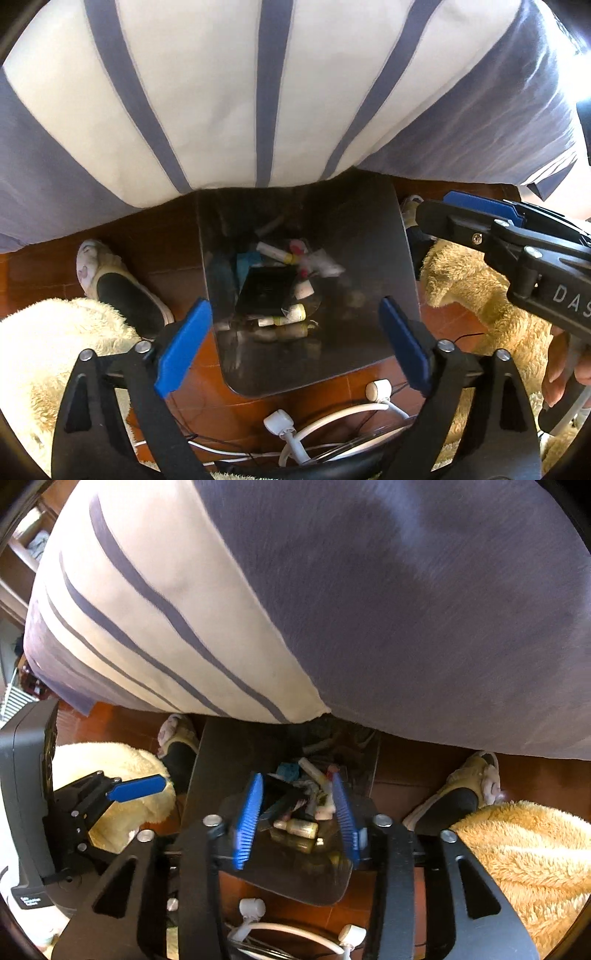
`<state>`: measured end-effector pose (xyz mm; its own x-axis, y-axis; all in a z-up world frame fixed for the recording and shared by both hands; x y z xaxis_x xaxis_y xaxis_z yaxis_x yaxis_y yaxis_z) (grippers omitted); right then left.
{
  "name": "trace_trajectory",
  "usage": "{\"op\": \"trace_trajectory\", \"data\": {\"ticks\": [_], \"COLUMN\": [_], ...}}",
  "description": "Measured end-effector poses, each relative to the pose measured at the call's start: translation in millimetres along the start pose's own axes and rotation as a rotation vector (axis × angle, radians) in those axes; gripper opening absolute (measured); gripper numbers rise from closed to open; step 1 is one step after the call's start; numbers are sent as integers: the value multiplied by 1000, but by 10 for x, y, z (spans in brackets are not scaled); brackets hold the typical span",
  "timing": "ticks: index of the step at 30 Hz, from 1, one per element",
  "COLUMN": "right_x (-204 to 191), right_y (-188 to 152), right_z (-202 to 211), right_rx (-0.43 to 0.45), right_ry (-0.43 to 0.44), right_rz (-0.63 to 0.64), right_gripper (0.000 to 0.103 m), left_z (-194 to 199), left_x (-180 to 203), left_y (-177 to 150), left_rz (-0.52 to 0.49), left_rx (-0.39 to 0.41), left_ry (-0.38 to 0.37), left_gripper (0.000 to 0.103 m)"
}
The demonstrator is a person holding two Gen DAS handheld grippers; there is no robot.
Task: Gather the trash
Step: 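Raise both open tools back over the green bottle and black spool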
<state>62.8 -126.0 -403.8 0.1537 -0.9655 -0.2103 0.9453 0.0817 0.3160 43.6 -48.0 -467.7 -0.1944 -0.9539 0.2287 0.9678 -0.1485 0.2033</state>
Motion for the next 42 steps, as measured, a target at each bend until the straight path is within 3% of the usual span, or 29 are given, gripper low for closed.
{"op": "trace_trajectory", "data": {"ticks": [3,5,8,18,21,28,42], "right_x": [41,91,195,267,287,453,610], "right_y": [40,77,135,440,590,991,1834], "right_z": [130,260,458,1174,1438,1898,2313], "right_rx": [30,58,105,275,340,444,529], "right_ry": [-15,-41,-110,-135,-155,-193,-270], "right_rz": [-6,-8,-5,-15,-1,16,84], "right_gripper": [54,71,85,91,96,98,99], "left_z": [107,210,414,1252,1479,1880,2442], "left_x": [0,4,12,112,128,140,101], "left_y": [10,25,80,393,512,832,1815], "left_rz": [-8,-7,-5,-29,-48,-61,-72], "left_rx": [24,41,82,249,296,384,523], "left_ry": [18,22,23,-11,-2,22,74], "left_gripper": [91,92,92,92,92,93,95]}}
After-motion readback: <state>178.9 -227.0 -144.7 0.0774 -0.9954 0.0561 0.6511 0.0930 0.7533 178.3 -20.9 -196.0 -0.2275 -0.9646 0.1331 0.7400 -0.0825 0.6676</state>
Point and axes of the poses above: each gripper's, at about its wrist camera, not at the fingertips, and z roughly against the way its jaws point, x to its right, y to its top, the point moved 10 cm from there along -z, roughly the way its jaws point, and after that the axes turned 6 degrees about z, right-handed, at the moved point
